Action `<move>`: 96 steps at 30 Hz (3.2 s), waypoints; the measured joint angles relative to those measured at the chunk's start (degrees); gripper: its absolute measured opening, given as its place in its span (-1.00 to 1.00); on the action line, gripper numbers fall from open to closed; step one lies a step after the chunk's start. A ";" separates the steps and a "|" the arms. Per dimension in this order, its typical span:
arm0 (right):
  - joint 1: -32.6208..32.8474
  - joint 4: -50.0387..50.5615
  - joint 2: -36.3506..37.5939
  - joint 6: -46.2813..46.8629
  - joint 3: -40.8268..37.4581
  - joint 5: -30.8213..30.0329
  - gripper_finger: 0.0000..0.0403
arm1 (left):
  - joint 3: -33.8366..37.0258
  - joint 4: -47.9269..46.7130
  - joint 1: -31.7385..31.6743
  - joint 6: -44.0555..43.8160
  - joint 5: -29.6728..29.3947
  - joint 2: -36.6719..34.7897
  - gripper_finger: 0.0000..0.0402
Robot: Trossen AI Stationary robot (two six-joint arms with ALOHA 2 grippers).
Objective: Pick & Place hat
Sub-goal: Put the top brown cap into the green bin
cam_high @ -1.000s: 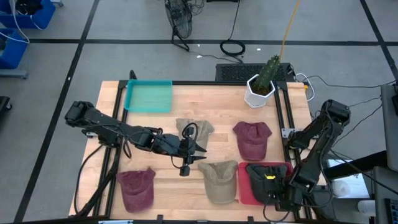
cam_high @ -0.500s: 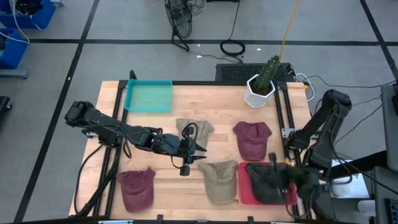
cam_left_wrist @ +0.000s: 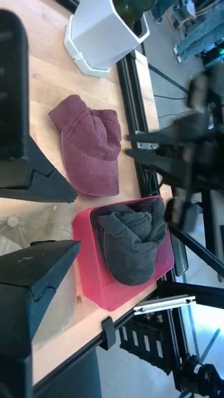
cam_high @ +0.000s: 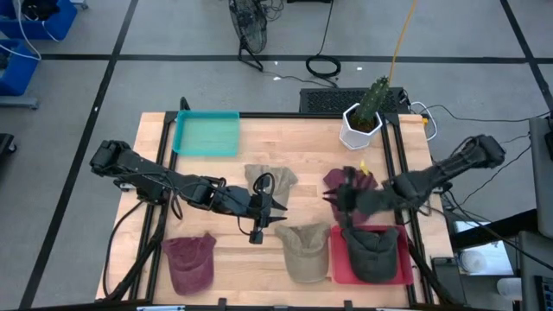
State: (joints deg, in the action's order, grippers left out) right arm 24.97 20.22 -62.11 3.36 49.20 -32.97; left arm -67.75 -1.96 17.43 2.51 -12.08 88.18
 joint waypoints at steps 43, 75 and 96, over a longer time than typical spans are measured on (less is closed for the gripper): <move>-41.09 -33.67 -6.73 -12.37 -16.54 51.23 -0.98 | 15.19 -2.91 -17.05 -10.98 4.76 0.06 -0.26; -41.00 -33.67 -6.73 -13.11 -16.54 51.10 -0.98 | 15.19 -5.45 -20.09 -12.72 8.27 8.35 -0.41; -41.00 -33.65 -6.73 -13.25 -16.54 51.10 -0.98 | 14.93 -5.66 -20.09 -5.17 9.12 7.12 -0.87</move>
State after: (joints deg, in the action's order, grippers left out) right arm -16.03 -13.43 -68.84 -9.89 32.67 18.13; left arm -52.82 -7.62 -2.66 -2.66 -2.96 95.30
